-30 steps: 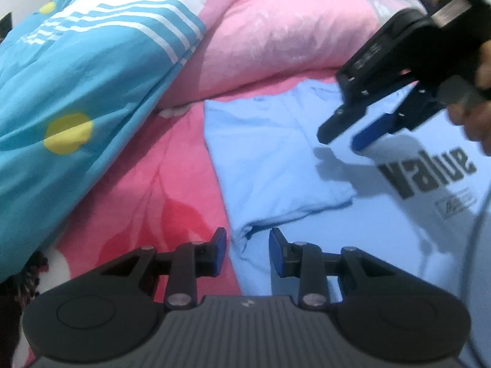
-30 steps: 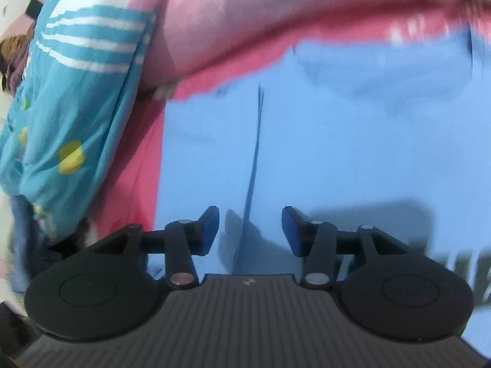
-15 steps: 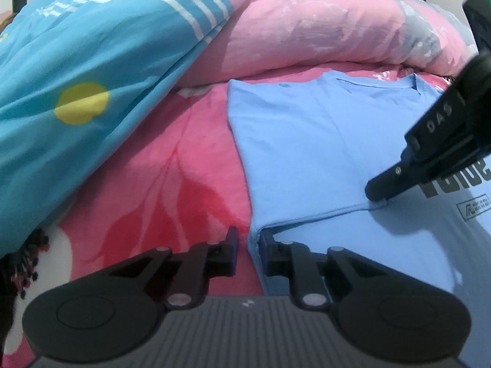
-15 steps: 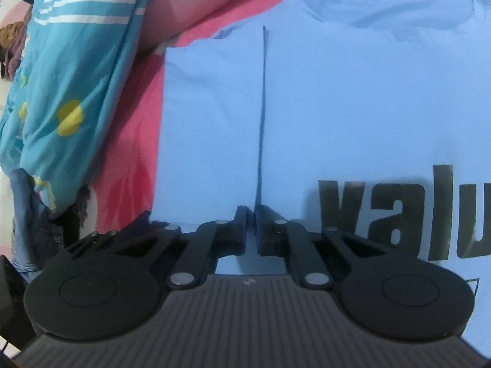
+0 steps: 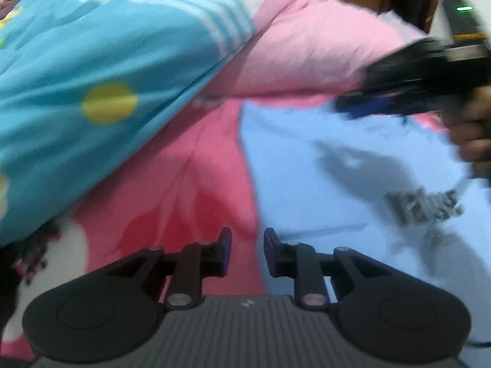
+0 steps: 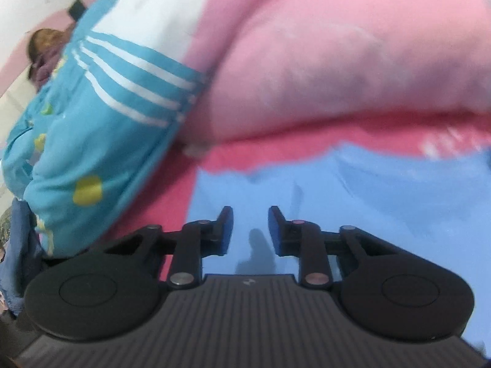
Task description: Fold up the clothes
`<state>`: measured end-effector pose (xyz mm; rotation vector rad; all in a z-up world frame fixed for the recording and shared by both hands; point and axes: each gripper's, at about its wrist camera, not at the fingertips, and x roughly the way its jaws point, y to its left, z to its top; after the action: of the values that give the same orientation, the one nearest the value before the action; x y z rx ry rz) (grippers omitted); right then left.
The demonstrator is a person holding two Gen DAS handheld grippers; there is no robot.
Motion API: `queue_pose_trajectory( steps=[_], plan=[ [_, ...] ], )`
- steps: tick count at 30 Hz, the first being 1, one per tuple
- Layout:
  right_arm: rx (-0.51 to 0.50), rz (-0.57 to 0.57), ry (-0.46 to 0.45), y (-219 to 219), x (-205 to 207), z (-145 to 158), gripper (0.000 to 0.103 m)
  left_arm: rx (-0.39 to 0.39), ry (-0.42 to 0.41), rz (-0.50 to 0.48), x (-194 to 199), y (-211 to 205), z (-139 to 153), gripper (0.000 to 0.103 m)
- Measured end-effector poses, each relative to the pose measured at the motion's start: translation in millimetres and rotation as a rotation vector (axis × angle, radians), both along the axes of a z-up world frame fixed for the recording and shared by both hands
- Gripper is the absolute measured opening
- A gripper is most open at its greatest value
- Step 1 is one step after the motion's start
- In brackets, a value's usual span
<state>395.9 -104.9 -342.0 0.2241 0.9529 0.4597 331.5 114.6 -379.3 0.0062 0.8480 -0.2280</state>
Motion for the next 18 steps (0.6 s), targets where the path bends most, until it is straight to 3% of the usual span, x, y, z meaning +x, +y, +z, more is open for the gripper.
queue_pose_trajectory(
  steps=[4,7,10,13,17,18],
  plan=[
    [-0.090,0.029,0.006,13.6,24.4,-29.4,0.014,-0.018,0.001,-0.045,16.9,-18.6,-8.9,0.025],
    [-0.136,-0.029,0.015,5.7,37.6,-40.3,0.000,0.014,0.052,-0.037,22.8,-20.7,-26.4,0.025],
    [-0.171,0.008,-0.046,12.6,36.8,-24.5,0.003,-0.001,0.053,-0.028,19.9,-15.2,-29.2,0.026],
    [-0.087,0.126,-0.037,33.4,32.3,-10.4,0.004,-0.010,0.059,-0.022,16.8,-13.7,-30.9,0.026],
    [-0.061,0.231,0.013,62.9,41.5,-24.5,0.004,-0.015,0.062,-0.009,11.8,-13.0,-31.7,0.026],
    [-0.073,0.209,0.017,64.3,50.2,-33.6,0.004,-0.017,0.062,-0.006,11.4,-13.3,-31.5,0.026]
  ],
)
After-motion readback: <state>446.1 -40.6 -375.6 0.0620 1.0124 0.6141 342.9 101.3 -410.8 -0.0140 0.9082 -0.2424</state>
